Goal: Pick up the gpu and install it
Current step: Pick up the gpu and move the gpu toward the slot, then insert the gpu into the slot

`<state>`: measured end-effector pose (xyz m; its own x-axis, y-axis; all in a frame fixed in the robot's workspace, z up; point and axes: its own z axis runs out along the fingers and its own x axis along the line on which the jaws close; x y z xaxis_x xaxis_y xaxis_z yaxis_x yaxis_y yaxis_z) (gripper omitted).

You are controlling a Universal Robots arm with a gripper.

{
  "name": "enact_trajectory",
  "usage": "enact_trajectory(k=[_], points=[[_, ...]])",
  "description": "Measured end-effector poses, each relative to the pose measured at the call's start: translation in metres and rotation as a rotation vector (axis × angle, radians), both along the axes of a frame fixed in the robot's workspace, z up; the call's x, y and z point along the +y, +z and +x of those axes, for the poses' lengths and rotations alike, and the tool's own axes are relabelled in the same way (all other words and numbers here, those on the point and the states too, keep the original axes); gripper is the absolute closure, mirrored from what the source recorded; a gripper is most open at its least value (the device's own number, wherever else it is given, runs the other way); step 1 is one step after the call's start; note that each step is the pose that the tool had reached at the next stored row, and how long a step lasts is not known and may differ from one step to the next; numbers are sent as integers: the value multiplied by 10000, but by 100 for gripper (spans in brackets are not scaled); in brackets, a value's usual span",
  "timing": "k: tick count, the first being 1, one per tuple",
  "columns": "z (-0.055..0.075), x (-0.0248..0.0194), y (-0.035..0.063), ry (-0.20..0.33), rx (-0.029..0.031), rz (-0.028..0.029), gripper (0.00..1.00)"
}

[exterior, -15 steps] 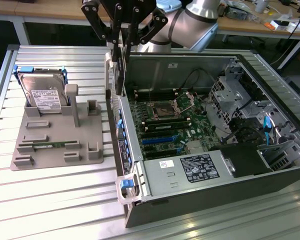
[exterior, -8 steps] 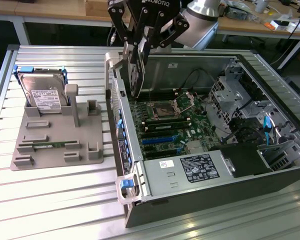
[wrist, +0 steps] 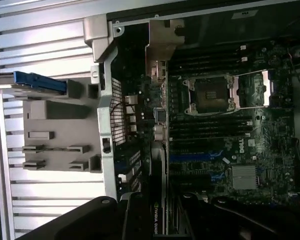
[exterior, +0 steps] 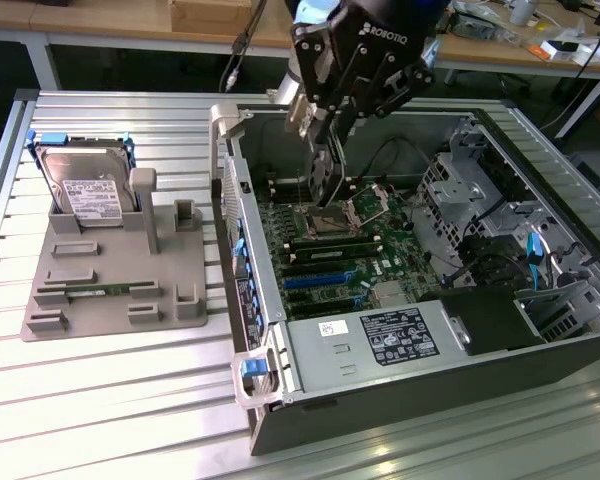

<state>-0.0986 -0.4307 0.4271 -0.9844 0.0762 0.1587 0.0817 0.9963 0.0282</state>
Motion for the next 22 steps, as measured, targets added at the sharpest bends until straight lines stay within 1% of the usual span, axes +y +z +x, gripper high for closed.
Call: enact_trajectory(k=[1,2,5,8,10,11,20,21,22], points=[[180,0,-72,0,0,-1,74],[282,0,-113,0,0,-1,74],[547,0,-220,-1,-1,0,74],[851,0,-340,0,0,-5,74],[1049,0,-410,-1,0,-21,74],[1105,0,-432,1,1,-45,74],[1106,0,-437,12,0,-43,74],[1106,0,-439,208,-1,-39,74],[1106,0,-438,752,-2,-43,74]])
